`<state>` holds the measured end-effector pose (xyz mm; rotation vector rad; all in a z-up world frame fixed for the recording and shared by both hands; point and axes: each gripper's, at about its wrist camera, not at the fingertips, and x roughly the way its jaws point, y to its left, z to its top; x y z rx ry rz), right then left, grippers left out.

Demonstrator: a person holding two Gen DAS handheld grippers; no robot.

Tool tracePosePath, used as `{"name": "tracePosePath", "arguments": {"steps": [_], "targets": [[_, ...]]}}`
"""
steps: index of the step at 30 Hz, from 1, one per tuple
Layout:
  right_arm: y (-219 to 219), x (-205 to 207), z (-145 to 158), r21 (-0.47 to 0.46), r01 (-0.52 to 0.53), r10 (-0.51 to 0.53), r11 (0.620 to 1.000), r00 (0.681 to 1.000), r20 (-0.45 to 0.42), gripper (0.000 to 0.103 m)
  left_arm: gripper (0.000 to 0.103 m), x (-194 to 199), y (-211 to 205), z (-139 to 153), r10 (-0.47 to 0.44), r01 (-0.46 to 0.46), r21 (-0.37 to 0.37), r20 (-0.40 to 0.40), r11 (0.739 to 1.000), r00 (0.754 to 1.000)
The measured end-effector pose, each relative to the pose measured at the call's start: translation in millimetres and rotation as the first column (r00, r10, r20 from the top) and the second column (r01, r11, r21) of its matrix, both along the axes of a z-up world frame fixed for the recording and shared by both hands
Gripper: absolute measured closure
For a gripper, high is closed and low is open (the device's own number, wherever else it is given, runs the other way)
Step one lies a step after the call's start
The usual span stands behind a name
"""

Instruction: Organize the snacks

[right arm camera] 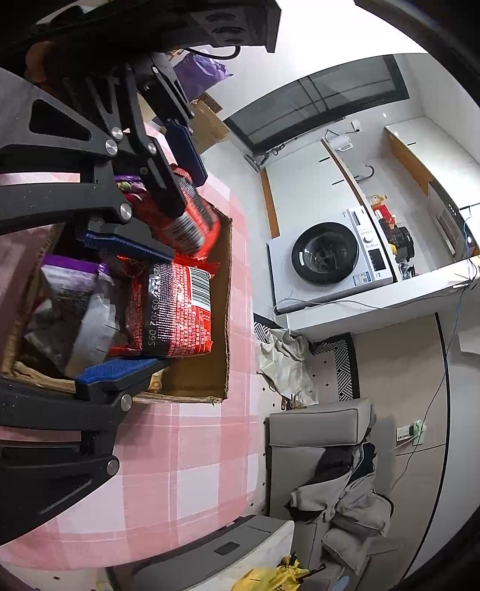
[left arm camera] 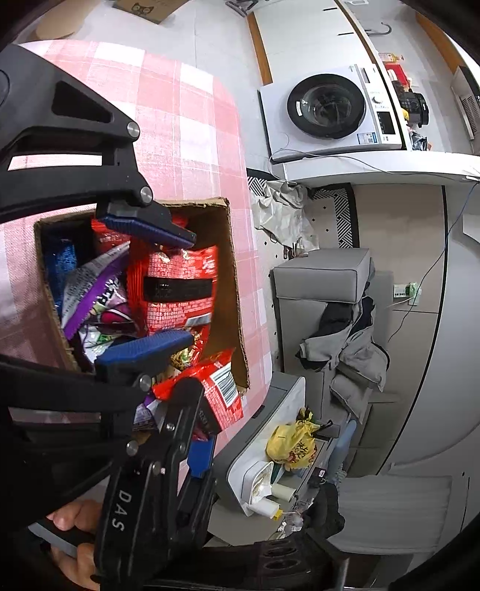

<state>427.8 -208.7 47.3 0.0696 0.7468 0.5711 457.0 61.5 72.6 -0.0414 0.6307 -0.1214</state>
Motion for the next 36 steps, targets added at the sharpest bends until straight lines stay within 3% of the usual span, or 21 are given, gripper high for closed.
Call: {"name": "tracePosePath", "arguments": {"steps": [9, 12, 14, 16, 21, 23, 36], "targets": [[-5.6, 9.5, 0.6, 0.006, 0.031, -0.031, 1.0, 1.0, 0.004, 0.048, 0.056, 22.3, -11.6, -13.1, -0.005, 0.005, -0.001, -0.022, 1.0, 1.0], [-12.7, 7.5, 4.5, 0.011, 0.041, -0.041, 0.999, 0.999, 0.021, 0.039, 0.043, 21.9, -16.1, -14.3, -0.014, 0.014, 0.005, -0.018, 1.0, 1.0], [-18.0, 5.4, 6.7, 0.022, 0.043, -0.044, 0.999, 0.999, 0.024, 0.032, 0.029, 15.4, -19.6, -13.4, -0.012, 0.013, 0.012, -0.002, 1.0, 1.0], [-22.5, 1.0, 8.9, 0.026, 0.043, -0.044, 0.999, 0.999, 0.032, 0.029, 0.021, 6.3, -23.6, -12.2, -0.011, 0.011, 0.013, 0.018, 1.0, 1.0], [-32.6, -13.7, 10.5, 0.045, 0.046, -0.047, 0.998, 0.998, 0.041, 0.004, 0.012, -14.5, -19.4, -9.6, -0.01, 0.009, 0.014, 0.049, 1.0, 0.999], [-35.9, -18.1, 10.4, 0.061, 0.033, -0.035, 0.998, 0.999, 0.034, 0.001, 0.0, -24.5, -18.3, -8.8, 0.007, -0.008, 0.016, 0.072, 1.0, 0.997], [-36.3, -78.8, 4.0, 0.092, -0.069, 0.055, 0.993, 0.988, 0.145, 0.0, 0.0, -105.8, 14.0, -26.4, 0.095, -0.09, -0.046, 0.12, 0.995, 0.988]]}}
